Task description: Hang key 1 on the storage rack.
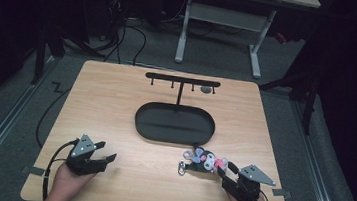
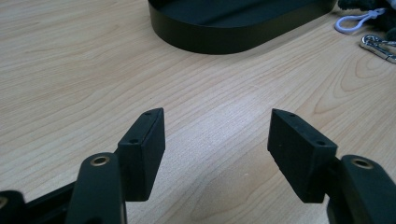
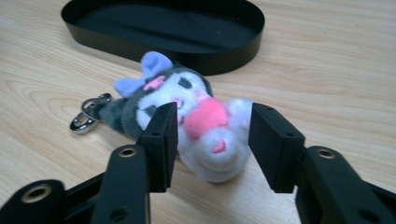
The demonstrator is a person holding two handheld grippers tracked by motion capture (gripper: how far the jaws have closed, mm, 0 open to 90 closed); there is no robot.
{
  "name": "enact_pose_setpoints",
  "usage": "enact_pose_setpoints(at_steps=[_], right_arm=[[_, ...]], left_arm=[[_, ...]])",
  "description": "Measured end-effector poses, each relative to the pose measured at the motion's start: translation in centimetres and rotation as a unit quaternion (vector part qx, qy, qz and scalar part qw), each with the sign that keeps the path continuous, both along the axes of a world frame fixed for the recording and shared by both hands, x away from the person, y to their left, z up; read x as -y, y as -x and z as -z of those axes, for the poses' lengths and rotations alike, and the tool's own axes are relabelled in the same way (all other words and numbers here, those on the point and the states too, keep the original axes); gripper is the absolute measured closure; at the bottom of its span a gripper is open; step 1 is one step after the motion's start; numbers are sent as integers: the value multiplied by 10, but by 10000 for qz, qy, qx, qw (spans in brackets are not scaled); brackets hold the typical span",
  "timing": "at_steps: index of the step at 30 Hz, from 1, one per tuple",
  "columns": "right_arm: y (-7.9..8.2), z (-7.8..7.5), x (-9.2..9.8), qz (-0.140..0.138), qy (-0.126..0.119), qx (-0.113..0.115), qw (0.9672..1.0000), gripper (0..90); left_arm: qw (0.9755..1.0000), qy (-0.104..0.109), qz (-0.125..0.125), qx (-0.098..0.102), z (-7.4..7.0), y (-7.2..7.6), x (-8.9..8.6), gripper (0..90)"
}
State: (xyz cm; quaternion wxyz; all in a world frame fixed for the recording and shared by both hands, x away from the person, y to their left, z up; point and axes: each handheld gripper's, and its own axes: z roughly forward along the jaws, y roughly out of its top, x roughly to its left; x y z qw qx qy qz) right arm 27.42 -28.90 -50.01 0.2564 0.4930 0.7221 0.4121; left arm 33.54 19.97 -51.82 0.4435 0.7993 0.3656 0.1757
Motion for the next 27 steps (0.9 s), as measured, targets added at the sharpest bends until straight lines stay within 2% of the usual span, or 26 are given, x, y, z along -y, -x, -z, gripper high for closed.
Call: enact_pose_setpoints(at_steps=[4, 6, 9, 19, 27], right_arm=[[-2, 2, 1, 45, -30, -53, 10000, 490], [-2, 5, 2, 34, 7, -52, 10000, 469], [-4, 7, 4, 32, -76, -145, 9999, 456], [-6, 7, 6, 78, -44, -83, 9999, 452], [-4, 7, 8, 61, 65, -50, 9999, 441]], left_arm=[[10000, 44, -18, -8, 0, 0, 0, 372], [10000, 0, 23, -16, 0, 0, 1, 372], [10000, -1, 24, -18, 0, 1, 1, 372], [10000, 53, -28, -19, 0, 0, -2, 372], [10000, -19, 42, -34, 1, 1, 0, 372]])
